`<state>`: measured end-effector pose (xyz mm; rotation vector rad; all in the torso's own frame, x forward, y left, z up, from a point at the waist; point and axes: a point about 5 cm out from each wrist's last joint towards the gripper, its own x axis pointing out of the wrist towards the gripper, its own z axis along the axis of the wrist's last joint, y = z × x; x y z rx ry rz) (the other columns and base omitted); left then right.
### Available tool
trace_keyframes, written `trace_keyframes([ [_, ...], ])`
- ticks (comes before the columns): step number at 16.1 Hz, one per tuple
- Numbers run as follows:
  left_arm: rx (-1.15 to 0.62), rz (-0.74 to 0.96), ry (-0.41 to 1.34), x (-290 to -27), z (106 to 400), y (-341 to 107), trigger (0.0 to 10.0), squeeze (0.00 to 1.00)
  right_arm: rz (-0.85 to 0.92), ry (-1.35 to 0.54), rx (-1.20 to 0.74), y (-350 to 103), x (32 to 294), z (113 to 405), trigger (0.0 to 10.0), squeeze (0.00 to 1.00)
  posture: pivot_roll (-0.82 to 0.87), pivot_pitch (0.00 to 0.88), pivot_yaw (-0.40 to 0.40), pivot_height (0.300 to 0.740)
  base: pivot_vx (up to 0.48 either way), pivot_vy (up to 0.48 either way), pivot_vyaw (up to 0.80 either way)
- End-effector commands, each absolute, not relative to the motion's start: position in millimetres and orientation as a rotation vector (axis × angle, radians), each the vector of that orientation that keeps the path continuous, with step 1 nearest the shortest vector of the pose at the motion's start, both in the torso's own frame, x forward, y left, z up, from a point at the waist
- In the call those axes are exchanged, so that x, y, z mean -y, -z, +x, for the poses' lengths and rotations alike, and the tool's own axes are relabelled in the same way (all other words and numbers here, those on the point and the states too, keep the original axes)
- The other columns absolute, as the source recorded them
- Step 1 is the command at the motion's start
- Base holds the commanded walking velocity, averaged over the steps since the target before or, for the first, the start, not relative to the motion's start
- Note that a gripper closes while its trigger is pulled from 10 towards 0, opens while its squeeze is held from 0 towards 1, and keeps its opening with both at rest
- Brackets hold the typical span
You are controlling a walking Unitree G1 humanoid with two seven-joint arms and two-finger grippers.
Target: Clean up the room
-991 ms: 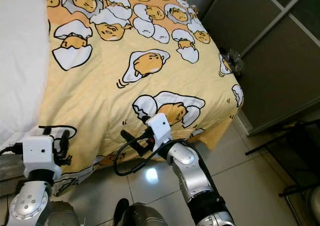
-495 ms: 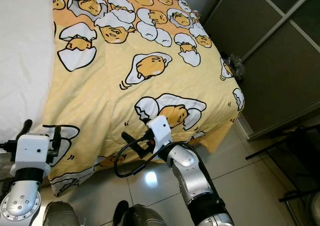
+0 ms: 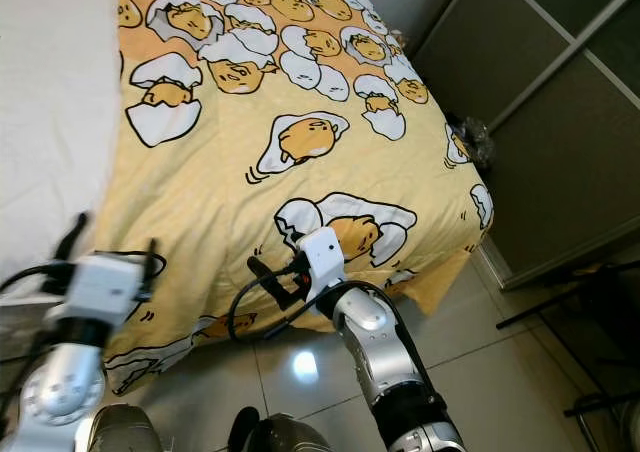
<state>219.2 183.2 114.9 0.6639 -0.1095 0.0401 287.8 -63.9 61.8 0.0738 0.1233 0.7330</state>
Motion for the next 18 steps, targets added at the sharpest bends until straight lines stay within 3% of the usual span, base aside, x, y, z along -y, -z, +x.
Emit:
trace_keyframes([
  [1, 0.171, 0.741, 0.011, -170.8, 218.8, -120.5, 10.0, 1.0, 0.106, -0.656, -0.103, -63.3, 81.0, 292.0, 10.0, 0.0, 0.35, 0.109, -0.321, 0.74, 0.0, 0.0, 0.0],
  [3, 0.205, 0.759, 0.001, -171.4, 221.2, -129.1, 10.0, 1.0, 0.137, -0.555, -0.073, -67.7, 89.6, 297.9, 10.0, 0.0, 0.35, 0.104, -0.321, 0.74, 0.0, 0.0, 0.0],
  [5, 0.139, 0.673, -0.034, -179.1, 226.9, -125.0, 10.0, 1.0, 0.147, -0.508, -0.078, -65.9, 91.5, 300.3, 10.0, 0.0, 0.35, 0.093, -0.302, 0.74, 0.0, 0.0, 0.0],
  [8, 0.096, 0.593, -0.021, -186.8, 233.6, -126.9, 10.0, 1.0, 0.185, -0.43, -0.053, -66.8, 89.8, 303.6, 10.0, 0.0, 0.36, 0.085, -0.226, 0.74, 0.0, 0.0, 0.0],
  [9, 0.065, 0.537, -0.021, -192.1, 236.3, -127.1, 10.0, 0.59, 0.204, -0.396, -0.04, -67.9, 89.2, 304.6, 10.0, 0.0, 0.36, 0.083, -0.197, 0.74, 0.0, 0.0, 0.0],
  [10, 0.051, 0.515, -0.006, -194.7, 238.5, -127.1, 10.0, 0.0, 0.223, -0.364, -0.035, -67.8, 89.5, 305.4, 10.0, 0.0, 0.36, 0.078, -0.175, 0.74, 0.0, 0.0, 0.0],
  [18, 0.085, 0.608, 0.04, -209.6, 260.4, -156.3, 10.0, 0.0, 0.196, -0.354, -0.03, -71.2, 75.5, 319.0, 10.0, 0.0, 0.4, 0.03, -0.1, 0.74, 0.0, 0.0, 0.0],
])
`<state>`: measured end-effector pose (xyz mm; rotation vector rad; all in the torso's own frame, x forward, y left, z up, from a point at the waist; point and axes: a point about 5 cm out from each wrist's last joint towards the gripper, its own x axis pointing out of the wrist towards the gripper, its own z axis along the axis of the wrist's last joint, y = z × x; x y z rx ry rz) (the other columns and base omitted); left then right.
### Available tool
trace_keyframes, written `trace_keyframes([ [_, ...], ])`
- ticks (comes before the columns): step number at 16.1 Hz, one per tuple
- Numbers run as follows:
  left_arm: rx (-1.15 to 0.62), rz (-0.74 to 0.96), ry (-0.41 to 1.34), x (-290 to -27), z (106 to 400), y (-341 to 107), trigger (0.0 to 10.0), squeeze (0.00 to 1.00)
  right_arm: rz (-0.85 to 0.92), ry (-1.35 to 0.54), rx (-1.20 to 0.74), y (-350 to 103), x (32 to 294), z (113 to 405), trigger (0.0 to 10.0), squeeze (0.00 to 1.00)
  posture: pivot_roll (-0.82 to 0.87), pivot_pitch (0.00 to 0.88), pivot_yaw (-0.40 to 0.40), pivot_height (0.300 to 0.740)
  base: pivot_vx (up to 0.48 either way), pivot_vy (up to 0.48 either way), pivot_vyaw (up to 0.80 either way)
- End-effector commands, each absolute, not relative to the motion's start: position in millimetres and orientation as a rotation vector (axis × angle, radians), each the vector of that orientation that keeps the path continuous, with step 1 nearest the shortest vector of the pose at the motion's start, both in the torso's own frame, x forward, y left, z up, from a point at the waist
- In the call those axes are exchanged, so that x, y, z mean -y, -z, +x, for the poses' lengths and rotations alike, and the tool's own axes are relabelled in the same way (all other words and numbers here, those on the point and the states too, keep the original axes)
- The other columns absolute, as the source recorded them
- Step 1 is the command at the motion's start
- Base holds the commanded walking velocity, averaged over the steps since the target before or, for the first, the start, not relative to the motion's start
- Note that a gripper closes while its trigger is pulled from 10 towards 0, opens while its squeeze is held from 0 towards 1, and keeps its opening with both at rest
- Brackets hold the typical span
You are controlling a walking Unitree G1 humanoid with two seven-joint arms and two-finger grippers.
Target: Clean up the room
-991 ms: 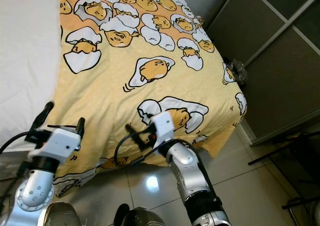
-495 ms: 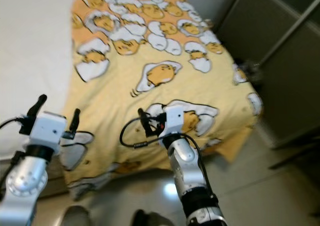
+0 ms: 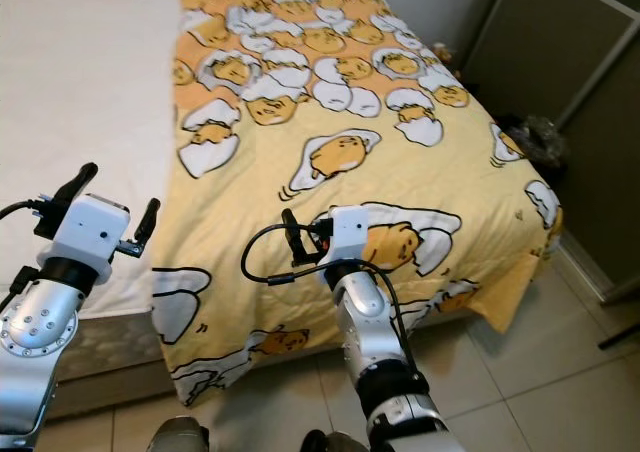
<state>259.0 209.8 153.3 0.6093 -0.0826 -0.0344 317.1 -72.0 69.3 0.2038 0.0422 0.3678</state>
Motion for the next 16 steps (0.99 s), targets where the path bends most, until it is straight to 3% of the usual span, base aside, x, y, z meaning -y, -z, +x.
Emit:
trace_keyframes([
  [1, 0.085, 0.588, 0.025, -209.7, 262.3, -156.6, 10.0, 0.0, 0.197, -0.362, -0.035, -72.7, 74.3, 322.0, 10.0, 0.0, 0.4, 0.02, -0.122, 0.74, 0.0, 0.0, -0.78],
  [3, 0.073, 0.517, -0.013, -205.5, 262.7, -150.1, 10.0, 0.0, 0.192, -0.357, -0.04, -73.6, 77.1, 325.7, 10.0, 0.0, 0.38, 0.011, -0.17, 0.74, 0.0, 0.0, -0.76],
  [5, -0.002, 0.308, -0.135, -204.2, 259.8, -127.9, 10.0, 0.0, 0.185, -0.367, -0.004, -84.9, 75.5, 332.2, 10.0, 0.0, 0.36, 0.004, -0.204, 0.74, 0.0, 0.0, -0.74],
  [7, -0.025, 0.276, -0.16, -201.1, 259.3, -118.1, 10.0, 0.0, 0.19, -0.298, 0.003, -86.8, 82.0, 336.7, 10.0, 0.0, 0.35, 0.005, -0.221, 0.74, 0.0, 0.0, -0.74],
  [11, -0.05, -0.001, -0.397, -219.2, 252.7, -97.6, 10.0, 0.0, 0.148, -0.096, -0.007, -91.3, 100.4, 347.7, 10.0, 0.0, 0.35, 0.003, -0.259, 0.74, 0.0, 0.0, 0.0],
  [13, -0.021, 0.037, -0.324, -212.8, 259.1, -101.9, 10.0, 0.0, 0.234, -0.002, -0.051, -91.8, 112.7, 354.5, 10.0, 0.0, 0.36, 0.0, -0.268, 0.74, 0.0, 0.0, 0.0],
  [16, 0.035, 0.146, -0.255, -208.9, 266.5, -114.3, 10.0, 0.0, 0.237, -0.056, -0.052, -90.2, 106.0, 353.0, 10.0, 0.0, 0.36, 0.0, -0.262, 0.74, 0.0, 0.0, 0.0],
])
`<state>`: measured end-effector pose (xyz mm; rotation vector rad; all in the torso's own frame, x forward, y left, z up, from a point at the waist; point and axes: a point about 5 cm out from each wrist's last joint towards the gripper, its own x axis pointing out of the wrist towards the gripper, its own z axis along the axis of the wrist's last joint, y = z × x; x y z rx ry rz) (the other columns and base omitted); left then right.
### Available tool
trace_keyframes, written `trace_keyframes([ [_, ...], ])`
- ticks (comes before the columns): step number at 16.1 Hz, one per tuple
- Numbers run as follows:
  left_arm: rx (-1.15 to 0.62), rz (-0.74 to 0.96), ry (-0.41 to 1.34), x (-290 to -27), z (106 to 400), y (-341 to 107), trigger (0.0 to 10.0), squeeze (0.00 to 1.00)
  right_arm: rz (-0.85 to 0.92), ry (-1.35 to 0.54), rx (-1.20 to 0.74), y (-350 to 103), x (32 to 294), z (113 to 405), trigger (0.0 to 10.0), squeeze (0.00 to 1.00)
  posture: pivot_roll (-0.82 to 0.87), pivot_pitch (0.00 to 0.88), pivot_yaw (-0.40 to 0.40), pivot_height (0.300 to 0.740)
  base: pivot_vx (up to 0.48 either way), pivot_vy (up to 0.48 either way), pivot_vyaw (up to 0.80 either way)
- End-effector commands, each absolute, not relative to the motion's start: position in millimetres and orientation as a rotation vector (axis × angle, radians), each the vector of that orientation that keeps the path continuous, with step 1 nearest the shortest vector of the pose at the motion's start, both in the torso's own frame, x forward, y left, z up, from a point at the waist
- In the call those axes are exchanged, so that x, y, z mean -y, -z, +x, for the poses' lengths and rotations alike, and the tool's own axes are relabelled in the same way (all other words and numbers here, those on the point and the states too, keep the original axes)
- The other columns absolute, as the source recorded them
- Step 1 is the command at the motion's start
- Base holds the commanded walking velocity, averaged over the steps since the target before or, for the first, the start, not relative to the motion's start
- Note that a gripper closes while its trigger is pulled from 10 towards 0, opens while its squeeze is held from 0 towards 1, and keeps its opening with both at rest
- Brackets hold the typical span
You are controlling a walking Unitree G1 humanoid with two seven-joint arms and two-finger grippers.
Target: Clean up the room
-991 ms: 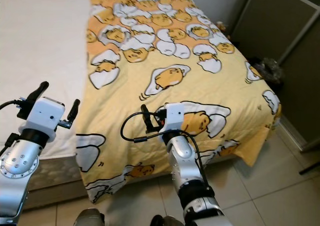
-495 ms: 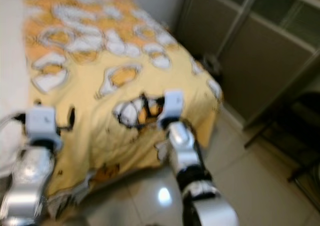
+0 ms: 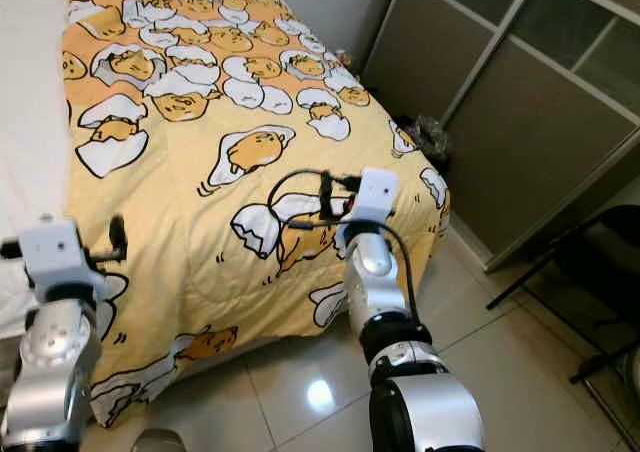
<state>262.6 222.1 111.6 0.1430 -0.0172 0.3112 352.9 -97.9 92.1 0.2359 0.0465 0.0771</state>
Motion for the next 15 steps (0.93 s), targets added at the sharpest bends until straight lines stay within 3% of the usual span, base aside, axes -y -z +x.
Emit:
trace_keyframes([
  [1, 0.049, 0.172, -0.24, -207.6, 268.7, -117.6, 10.0, 0.0, 0.222, -0.093, -0.048, -88.9, 101.9, 350.9, 10.0, 0.0, 0.36, 0.0, -0.262, 0.74, 0.0, 0.0, 0.0],
  [5, 0.154, 0.422, -0.139, -202.8, 278.4, -147.0, 10.0, 0.0, 0.189, -0.155, -0.035, -81.3, 95.7, 342.5, 10.0, 0.0, 0.37, 0.0, -0.227, 0.74, 0.0, 0.0, 0.0],
  [8, 0.186, 0.51, -0.097, -204.9, 284.7, -160.4, 10.0, 0.0, 0.202, -0.139, -0.044, -76.9, 96.7, 340.0, 10.0, 0.0, 0.37, 0.0, -0.196, 0.74, 0.0, 0.0, 0.0],
  [11, 0.18, 0.554, -0.062, -207.4, 294.0, -166.7, 10.0, 0.0, 0.181, -0.179, -0.053, -74.3, 90.4, 337.5, 10.0, 0.0, 0.37, 0.0, -0.18, 0.74, 0.0, 0.0, 0.0],
  [13, 0.157, 0.513, -0.056, -207.1, 293.9, -162.7, 10.0, 0.0, 0.177, -0.204, -0.063, -74.1, 86.3, 337.6, 10.0, 0.0, 0.36, 0.0, -0.187, 0.74, 0.0, 0.0, -0.61],
  [15, 0.137, 0.459, -0.051, -203.0, 291.3, -156.4, 10.0, 0.0, 0.173, -0.222, -0.042, -78.1, 84.3, 338.8, 10.0, 0.0, 0.35, 0.001, -0.2, 0.74, 0.0, -0.439, -0.65],
])
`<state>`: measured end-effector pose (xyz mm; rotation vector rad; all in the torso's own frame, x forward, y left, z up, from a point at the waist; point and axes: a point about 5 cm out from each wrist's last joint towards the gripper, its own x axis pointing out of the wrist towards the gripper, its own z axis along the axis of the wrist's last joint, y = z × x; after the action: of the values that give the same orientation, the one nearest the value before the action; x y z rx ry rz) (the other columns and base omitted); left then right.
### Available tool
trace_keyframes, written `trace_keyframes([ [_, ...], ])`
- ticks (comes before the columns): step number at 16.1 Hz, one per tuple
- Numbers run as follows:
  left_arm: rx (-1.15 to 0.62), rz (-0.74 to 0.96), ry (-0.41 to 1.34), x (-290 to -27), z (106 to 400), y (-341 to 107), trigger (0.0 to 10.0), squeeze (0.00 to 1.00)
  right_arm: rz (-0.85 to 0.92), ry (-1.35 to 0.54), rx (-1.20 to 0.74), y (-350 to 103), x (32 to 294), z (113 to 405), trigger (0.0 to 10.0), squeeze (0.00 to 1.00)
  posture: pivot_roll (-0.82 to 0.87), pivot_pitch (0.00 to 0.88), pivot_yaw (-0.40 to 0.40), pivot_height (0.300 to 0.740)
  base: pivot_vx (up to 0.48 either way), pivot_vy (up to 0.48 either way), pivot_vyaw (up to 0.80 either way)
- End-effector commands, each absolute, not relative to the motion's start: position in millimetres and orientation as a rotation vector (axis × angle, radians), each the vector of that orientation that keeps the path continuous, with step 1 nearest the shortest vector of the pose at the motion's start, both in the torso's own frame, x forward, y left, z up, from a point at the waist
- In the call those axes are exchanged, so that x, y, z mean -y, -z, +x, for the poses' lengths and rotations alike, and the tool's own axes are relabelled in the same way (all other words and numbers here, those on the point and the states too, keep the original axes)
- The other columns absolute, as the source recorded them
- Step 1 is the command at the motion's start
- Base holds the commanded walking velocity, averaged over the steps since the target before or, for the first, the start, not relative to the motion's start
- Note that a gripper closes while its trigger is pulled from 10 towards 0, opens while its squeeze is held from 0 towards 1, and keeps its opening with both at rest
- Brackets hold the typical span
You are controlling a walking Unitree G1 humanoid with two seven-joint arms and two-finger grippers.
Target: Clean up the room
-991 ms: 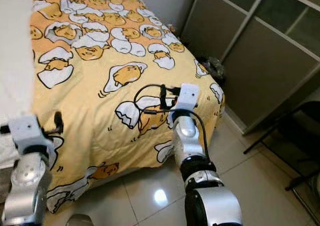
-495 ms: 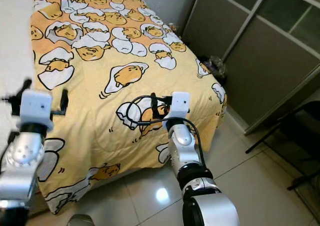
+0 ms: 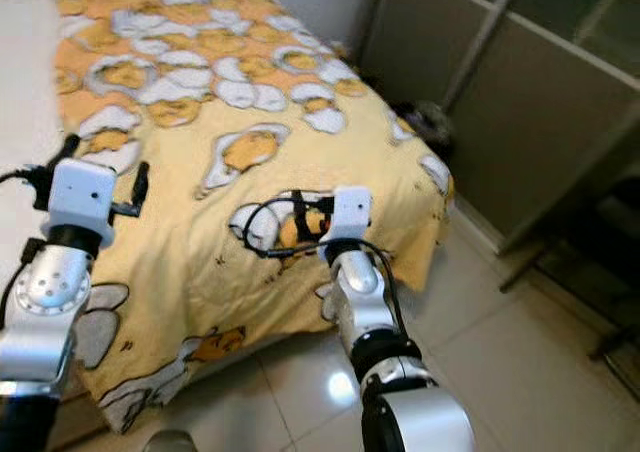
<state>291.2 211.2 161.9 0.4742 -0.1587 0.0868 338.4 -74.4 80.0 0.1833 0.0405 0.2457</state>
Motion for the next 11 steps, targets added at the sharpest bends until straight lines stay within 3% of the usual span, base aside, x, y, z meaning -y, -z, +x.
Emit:
trace_keyframes([
  [1, 0.138, 0.456, -0.041, -199.3, 290.5, -154.8, 10.0, 0.0, 0.167, -0.223, -0.029, -80.1, 84.9, 339.3, 10.0, 0.0, 0.34, 0.002, -0.205, 0.74, 0.0, -0.454, -0.64],
  [3, 0.096, 0.397, -0.068, -195.0, 289.3, -136.7, 10.0, 0.0, 0.222, -0.113, 0.002, -82.1, 100.8, 340.6, 10.0, 0.0, 0.34, 0.012, -0.235, 0.74, 0.0, -0.225, -0.53],
  [6, 0.013, 0.246, -0.061, -190.2, 290.9, -118.4, 10.0, 0.0, 0.299, 0.025, -0.131, -71.4, 118.8, 345.9, 10.0, 0.0, 0.33, 0.017, -0.254, 0.74, 0.0, 0.0, 0.0],
  [8, -0.037, 0.145, -0.057, -186.6, 295.5, -109.1, 10.0, 0.0, 0.246, 0.001, -0.16, -72.8, 118.6, 349.9, 10.0, 0.0, 0.32, 0.017, -0.258, 0.74, 0.0, 0.0, 0.0],
  [11, -0.023, 0.156, -0.04, -181.4, 298.3, -110.3, 10.0, 0.0, 0.248, -0.02, -0.126, -81.0, 115.3, 354.1, 10.0, 0.0, 0.32, 0.011, -0.26, 0.74, 0.0, 0.0, 0.0],
])
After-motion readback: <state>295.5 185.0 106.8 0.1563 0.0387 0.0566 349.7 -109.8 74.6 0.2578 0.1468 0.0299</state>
